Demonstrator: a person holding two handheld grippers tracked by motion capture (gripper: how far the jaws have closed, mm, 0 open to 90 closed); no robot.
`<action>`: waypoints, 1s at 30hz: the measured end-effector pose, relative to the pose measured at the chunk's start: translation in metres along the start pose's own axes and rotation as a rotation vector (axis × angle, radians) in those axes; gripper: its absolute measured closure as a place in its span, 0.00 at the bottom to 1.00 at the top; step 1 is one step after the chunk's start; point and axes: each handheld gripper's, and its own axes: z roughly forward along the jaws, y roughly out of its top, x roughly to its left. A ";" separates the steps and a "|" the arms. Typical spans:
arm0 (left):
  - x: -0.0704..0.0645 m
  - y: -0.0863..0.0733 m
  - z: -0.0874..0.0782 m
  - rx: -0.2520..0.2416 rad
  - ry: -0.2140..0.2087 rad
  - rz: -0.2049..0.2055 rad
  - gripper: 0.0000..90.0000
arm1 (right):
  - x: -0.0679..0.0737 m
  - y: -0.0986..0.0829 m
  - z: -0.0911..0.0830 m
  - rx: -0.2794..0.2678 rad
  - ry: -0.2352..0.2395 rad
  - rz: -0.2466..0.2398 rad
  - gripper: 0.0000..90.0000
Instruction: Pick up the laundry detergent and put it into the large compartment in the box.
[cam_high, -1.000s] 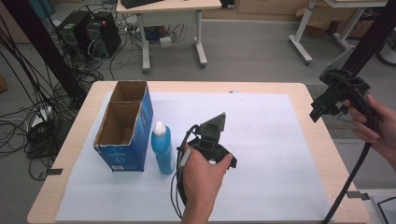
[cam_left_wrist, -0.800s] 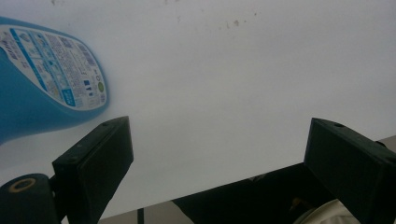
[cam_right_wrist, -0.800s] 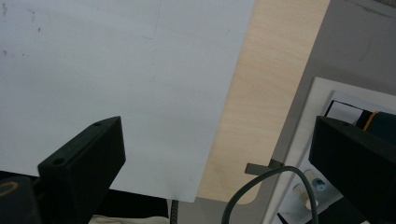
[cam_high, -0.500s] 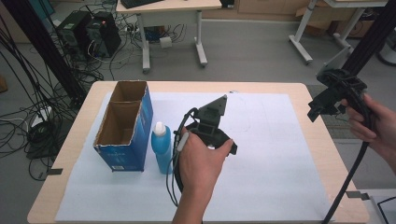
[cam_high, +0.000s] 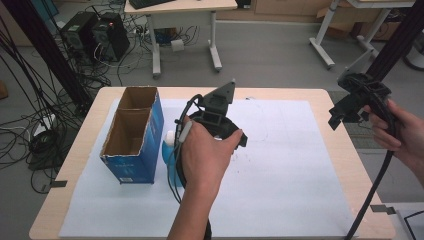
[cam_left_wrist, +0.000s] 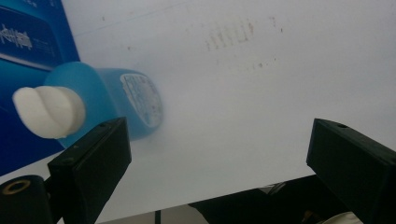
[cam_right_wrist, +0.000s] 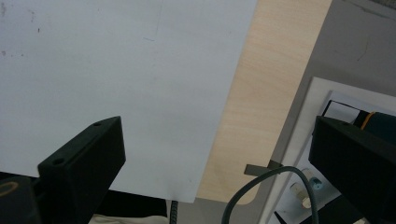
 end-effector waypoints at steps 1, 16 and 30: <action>0.002 0.001 -0.002 0.001 0.003 -0.003 0.07 | 0.000 0.000 0.000 0.001 -0.003 0.000 0.04; 0.026 0.009 -0.028 -0.037 0.045 -0.062 0.07 | 0.002 0.002 -0.002 0.002 -0.006 -0.003 0.04; 0.055 0.015 -0.031 -0.028 0.071 -0.135 0.07 | 0.001 0.000 -0.004 -0.004 -0.004 -0.001 0.04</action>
